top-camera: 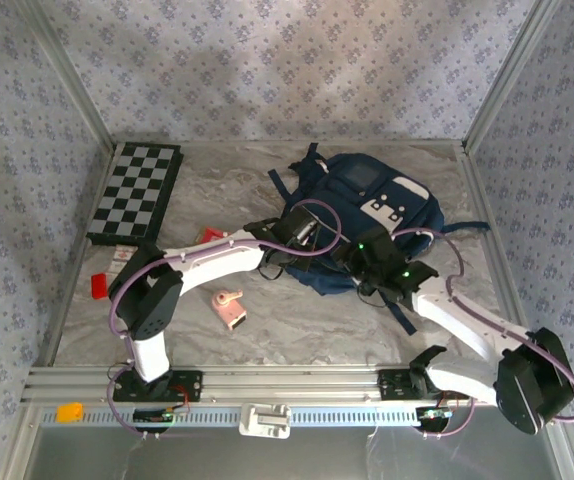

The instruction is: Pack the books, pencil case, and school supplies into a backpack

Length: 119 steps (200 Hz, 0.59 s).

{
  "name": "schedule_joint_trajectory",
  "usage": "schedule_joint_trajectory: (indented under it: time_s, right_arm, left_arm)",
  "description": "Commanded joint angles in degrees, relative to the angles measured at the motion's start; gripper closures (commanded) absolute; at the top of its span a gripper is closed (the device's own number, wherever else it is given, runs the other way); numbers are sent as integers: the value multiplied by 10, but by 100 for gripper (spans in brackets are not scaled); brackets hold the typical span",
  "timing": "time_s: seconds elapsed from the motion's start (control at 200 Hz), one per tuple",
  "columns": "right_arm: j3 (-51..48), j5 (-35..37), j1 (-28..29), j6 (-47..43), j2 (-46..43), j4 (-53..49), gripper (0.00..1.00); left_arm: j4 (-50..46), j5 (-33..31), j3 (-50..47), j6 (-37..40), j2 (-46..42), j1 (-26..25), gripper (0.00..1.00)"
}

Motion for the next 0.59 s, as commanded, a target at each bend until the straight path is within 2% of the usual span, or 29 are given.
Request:
schedule_joint_trajectory:
  time_s: [0.0,0.195,0.32,0.39,0.475,0.59]
  right_arm:
    - [-19,53,29,107,26,81,33]
    - [6,106,40,113,95,91,36]
    - [5,142,30,84,114,60,48]
    - [0,153,12,48,114,41,58]
    - [-21,134,-29,0,101,38,69]
    - [-59,107,-94,-93,60,36,73]
  left_arm:
    - [-2,6,6,-8,-18,6,100]
    - [-6,12,13,-6,-16,6,100]
    - [-19,15,6,-11,-17,5,100]
    - [-24,30,-1,-26,-17,3,100]
    - [-38,35,4,-51,-14,-11,100]
    - [-49,30,36,-104,8,-55,100]
